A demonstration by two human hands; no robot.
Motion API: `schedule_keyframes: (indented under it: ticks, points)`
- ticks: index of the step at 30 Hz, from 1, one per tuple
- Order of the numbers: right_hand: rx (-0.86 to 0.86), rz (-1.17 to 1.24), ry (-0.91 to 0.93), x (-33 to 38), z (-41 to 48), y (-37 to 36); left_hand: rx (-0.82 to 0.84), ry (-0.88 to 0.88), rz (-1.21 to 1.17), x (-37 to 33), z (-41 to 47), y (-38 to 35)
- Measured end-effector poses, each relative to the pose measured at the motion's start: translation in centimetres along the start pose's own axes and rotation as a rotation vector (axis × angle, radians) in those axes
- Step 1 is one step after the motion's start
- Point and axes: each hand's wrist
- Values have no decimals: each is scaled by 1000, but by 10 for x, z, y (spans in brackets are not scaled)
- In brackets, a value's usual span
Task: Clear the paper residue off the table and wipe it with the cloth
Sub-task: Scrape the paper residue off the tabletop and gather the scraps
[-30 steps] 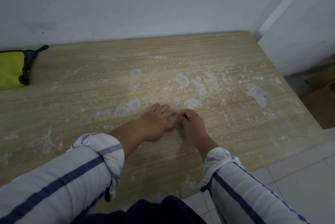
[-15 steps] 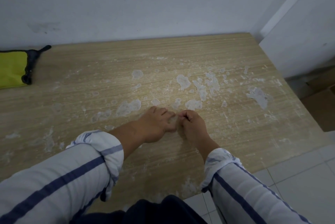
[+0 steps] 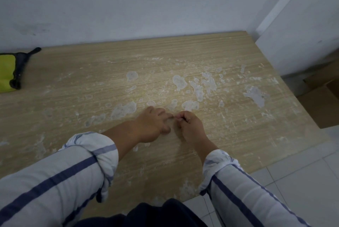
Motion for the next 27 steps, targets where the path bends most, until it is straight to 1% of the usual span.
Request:
schedule_keyframes:
  ticks: [5,8,11,12,14,16,22,27]
  points:
    - [-11,10,-10,-5,2,-1,-29,78,-196,6,-7,-11]
    - [-16,11,-16,-6,2,-1,-55,59,-181,3,-11,-12]
    - [-19,9,-19,-5,3,-2,-155,13,-192,0,-12,-10]
    - [-22,11,-19,-5,3,-2,-204,-11,-168,-1,-10,-10]
    - [-30,21,-23,-4,3,-2,-253,-41,-104,-2,-6,-9]
    - [-35,28,-33,-4,2,-2,-242,-68,-51,-1,-2,-4]
    - [-49,37,-61,-3,2,-3,-253,-222,101,1,6,9]
    - [-55,70,-76,-2,1,-3,-262,-267,147,-5,9,6]
Point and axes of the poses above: each hand's wrist, its own z-axis towards the middle knuckle, its own y-axis out of the back of the hand, x = y × z, and after that the axes turned 8 degrees about y, right-handed
